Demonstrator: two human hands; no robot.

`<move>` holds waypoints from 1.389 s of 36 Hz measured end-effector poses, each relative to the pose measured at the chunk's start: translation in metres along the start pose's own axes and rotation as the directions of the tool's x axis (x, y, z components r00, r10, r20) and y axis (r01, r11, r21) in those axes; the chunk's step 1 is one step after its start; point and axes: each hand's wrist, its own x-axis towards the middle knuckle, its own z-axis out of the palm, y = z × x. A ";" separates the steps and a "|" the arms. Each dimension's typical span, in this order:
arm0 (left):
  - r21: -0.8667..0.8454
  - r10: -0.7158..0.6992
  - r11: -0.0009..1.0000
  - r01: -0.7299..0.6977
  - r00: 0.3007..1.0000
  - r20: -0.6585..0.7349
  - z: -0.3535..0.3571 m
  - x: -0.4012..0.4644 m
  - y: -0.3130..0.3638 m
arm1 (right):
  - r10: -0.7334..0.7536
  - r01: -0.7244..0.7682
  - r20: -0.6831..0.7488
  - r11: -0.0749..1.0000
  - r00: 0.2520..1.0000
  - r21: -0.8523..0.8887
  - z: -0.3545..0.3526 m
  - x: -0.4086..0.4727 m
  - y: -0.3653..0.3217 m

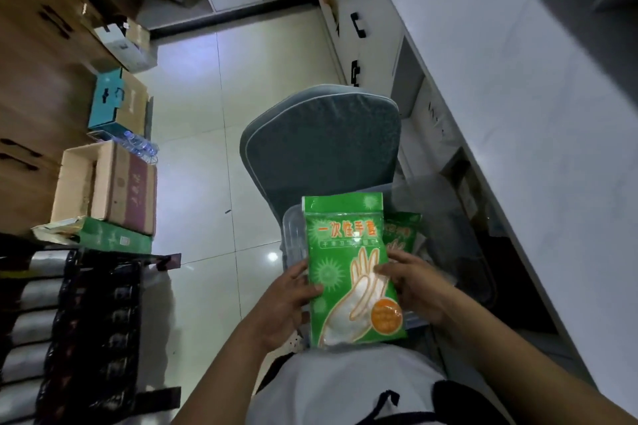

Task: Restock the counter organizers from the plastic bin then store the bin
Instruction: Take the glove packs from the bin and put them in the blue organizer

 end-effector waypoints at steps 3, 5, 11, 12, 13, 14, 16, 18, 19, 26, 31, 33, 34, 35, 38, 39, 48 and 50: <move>0.044 0.009 0.999 -0.009 1.000 -0.014 -0.015 -0.009 0.014 | -0.036 0.036 -0.005 0.999 0.999 0.021 0.016 0.002 -0.003; 0.078 0.020 0.997 -0.016 0.998 -0.054 -0.025 -0.012 0.022 | -0.048 0.047 0.016 0.999 0.999 0.019 0.026 0.004 -0.004; 0.073 0.027 0.997 -0.015 0.986 -0.164 -0.042 -0.011 0.027 | 0.005 -0.004 -0.014 0.999 1.000 0.052 0.039 0.025 0.001; 0.063 0.024 0.998 -0.012 0.980 -0.197 -0.046 -0.010 0.025 | 0.023 -0.017 -0.070 0.997 0.997 0.078 0.037 0.033 0.003; 0.051 0.022 0.999 -0.010 0.972 -0.233 -0.050 -0.008 0.022 | 0.045 -0.030 -0.142 0.994 0.989 0.102 0.033 0.040 0.006; 0.036 0.019 0.999 -0.010 0.963 -0.268 -0.054 -0.006 0.018 | 0.070 -0.043 -0.230 0.992 0.971 0.120 0.028 0.048 0.008; -0.001 0.017 1.000 -0.019 0.941 -0.339 -0.060 -0.002 0.009 | 0.115 -0.078 -0.418 0.991 0.901 0.105 0.012 0.065 0.014; -0.032 0.012 0.999 -0.027 0.922 -0.387 -0.065 0.000 0.000 | 0.142 -0.116 -0.539 0.990 0.830 0.082 -0.008 0.085 0.022; -0.044 0.005 0.999 -0.025 0.918 -0.397 -0.066 0.001 -0.004 | 0.166 -0.143 -0.566 0.986 0.807 0.085 -0.018 0.094 0.026; -0.083 -0.038 0.997 0.004 0.910 -0.412 -0.070 0.017 -0.025 | 0.133 -0.285 -0.648 0.949 0.750 -0.134 -0.075 0.147 0.054; -0.095 -0.054 0.995 0.017 0.910 -0.411 -0.068 0.027 -0.037 | 0.097 -0.276 -0.674 0.947 0.732 -0.163 -0.080 0.177 0.071; -0.104 -0.053 0.995 0.011 0.908 -0.415 -0.067 0.026 -0.040 | 0.065 -0.261 -0.700 0.949 0.711 -0.178 -0.080 0.184 0.074; -0.107 -0.050 0.994 0.006 0.907 -0.419 -0.067 0.025 -0.042 | 0.036 -0.234 -0.706 0.955 0.707 -0.185 -0.080 0.187 0.075; -0.108 -0.047 0.994 0.001 0.904 -0.425 -0.067 0.025 -0.044 | 0.012 -0.207 -0.710 0.960 0.704 -0.189 -0.081 0.191 0.077; -0.110 -0.044 0.994 -0.006 0.893 -0.448 -0.066 0.024 -0.048 | 0.002 -0.217 -0.724 0.955 0.690 -0.204 -0.085 0.198 0.081; -0.114 -0.038 0.993 -0.016 0.888 -0.458 -0.066 0.021 -0.050 | 0.005 -0.220 -0.716 0.953 0.699 -0.208 -0.084 0.201 0.081; -0.059 0.007 0.997 -0.039 0.885 -0.465 -0.057 0.012 -0.046 | -0.149 0.085 -0.661 0.988 0.735 -0.128 -0.064 0.199 0.051; -0.064 0.018 0.997 -0.053 0.889 -0.458 -0.054 0.007 -0.042 | -0.084 0.036 -0.606 0.995 0.791 -0.091 -0.056 0.186 0.041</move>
